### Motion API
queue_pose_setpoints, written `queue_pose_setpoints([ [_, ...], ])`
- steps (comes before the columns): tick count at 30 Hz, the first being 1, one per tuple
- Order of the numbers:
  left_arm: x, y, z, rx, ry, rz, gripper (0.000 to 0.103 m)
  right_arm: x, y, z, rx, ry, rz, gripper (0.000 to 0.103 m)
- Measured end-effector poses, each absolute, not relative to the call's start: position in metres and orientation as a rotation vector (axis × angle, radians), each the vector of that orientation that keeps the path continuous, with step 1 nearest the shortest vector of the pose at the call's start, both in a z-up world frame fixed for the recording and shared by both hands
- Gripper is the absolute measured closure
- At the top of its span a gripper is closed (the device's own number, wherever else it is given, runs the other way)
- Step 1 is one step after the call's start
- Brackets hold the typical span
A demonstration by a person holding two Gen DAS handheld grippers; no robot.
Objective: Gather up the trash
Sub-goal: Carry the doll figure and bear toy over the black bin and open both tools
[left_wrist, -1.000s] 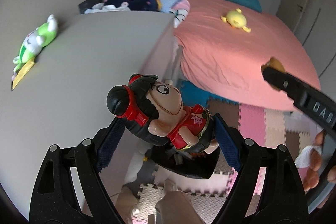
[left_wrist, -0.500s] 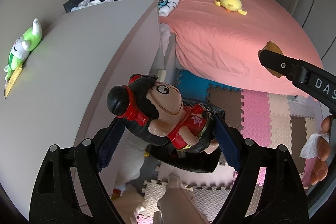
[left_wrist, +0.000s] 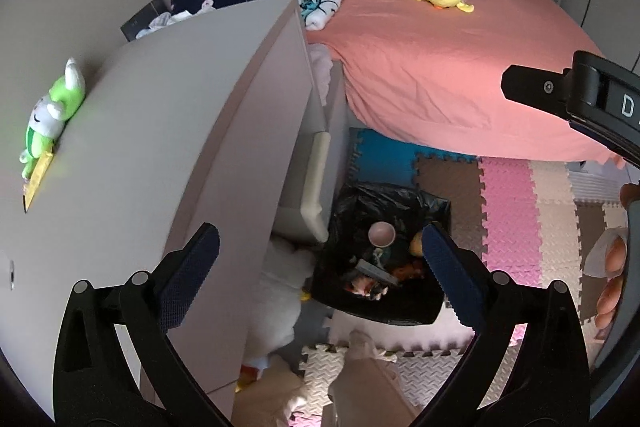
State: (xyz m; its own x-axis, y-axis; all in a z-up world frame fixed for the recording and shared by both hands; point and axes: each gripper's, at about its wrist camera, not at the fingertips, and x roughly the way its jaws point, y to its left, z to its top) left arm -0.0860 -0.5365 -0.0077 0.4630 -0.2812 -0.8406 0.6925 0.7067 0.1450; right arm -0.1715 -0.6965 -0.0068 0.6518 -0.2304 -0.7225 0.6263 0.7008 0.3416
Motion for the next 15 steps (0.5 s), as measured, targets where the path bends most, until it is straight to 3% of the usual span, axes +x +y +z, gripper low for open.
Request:
queue_pose_setpoints([
  [15, -0.072, -0.516, 0.000, 0.437, 0.930, -0.675, 0.005, -0.161, -0.681, -0.002, 0.577, 0.716, -0.506, 0.003],
])
